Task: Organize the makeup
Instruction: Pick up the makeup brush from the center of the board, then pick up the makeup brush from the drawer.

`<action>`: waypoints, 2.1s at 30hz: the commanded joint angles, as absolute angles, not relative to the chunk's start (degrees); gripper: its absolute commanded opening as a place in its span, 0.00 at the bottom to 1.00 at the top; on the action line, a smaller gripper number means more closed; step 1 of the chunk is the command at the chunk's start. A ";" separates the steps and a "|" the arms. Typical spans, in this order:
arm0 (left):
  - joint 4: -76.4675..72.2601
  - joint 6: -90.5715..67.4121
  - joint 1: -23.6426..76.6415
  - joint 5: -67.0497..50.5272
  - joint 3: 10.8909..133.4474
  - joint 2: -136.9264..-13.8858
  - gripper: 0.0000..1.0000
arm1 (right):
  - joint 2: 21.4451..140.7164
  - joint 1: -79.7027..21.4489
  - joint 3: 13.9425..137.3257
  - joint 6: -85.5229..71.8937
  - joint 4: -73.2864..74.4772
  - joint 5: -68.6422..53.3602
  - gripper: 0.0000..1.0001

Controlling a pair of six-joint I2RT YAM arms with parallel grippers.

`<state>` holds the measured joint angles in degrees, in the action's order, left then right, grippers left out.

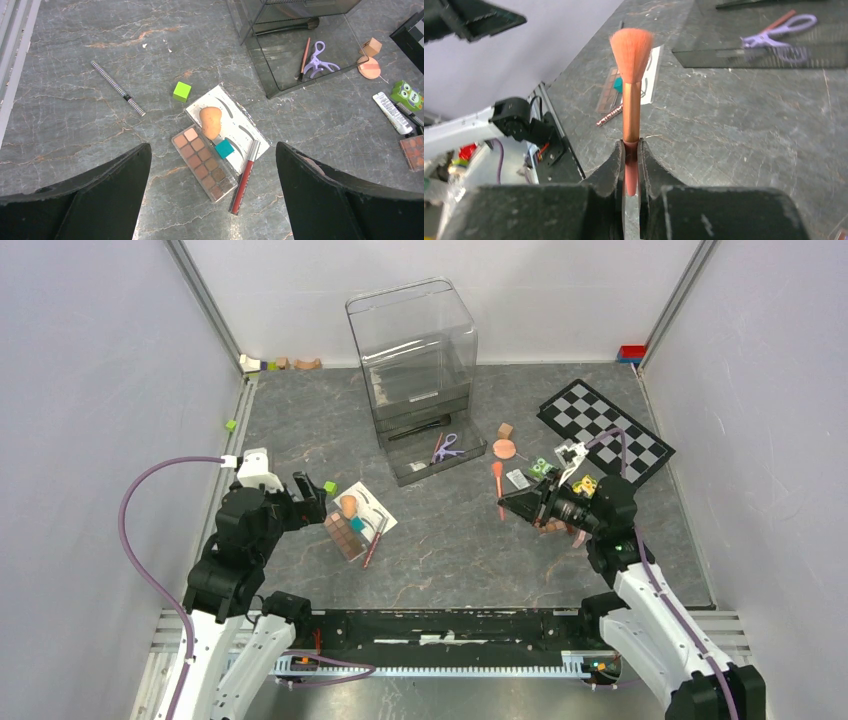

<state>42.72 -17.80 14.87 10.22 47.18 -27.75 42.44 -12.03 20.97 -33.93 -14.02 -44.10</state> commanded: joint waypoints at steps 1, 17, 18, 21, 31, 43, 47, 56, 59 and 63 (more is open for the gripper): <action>41.04 -19.84 14.85 10.24 47.15 -27.95 1.00 | 42.66 -14.97 26.73 -20.37 -10.48 -48.22 0.00; 41.04 -19.78 14.77 9.95 47.11 -28.43 1.00 | 65.33 -33.99 40.38 12.55 -9.94 -22.06 0.00; 41.04 -19.78 14.77 10.06 47.11 -28.40 1.00 | 66.61 -34.97 40.87 15.39 -10.14 -21.06 0.00; 41.04 -19.78 14.77 9.89 47.11 -28.43 1.00 | 68.96 -37.37 41.99 25.10 -11.13 -20.04 0.00; 41.02 -19.78 14.77 9.67 47.11 -28.73 1.00 | 85.26 -39.72 58.88 50.67 -1.98 -17.38 0.00; 41.04 -19.78 14.77 10.32 47.15 -28.36 1.00 | 108.25 -39.77 83.10 67.19 7.98 -3.51 0.00; 41.07 -19.78 14.77 10.28 47.13 -28.25 1.00 | 108.27 -39.64 81.54 64.77 2.90 -0.96 0.20; 41.04 -19.78 14.72 10.04 47.04 -28.23 1.00 | 95.45 -35.24 66.79 46.40 -13.58 -1.94 0.48; 41.04 -19.78 14.70 9.89 47.09 -28.45 1.00 | 93.16 -34.26 66.49 41.97 -12.49 -1.55 0.53; 41.00 -19.78 14.68 9.93 47.03 -28.22 1.00 | 88.20 -32.12 63.49 28.41 -12.92 3.05 0.53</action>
<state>42.74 -17.87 14.87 10.17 47.18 -28.45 94.00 -33.50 66.00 43.51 -8.40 0.05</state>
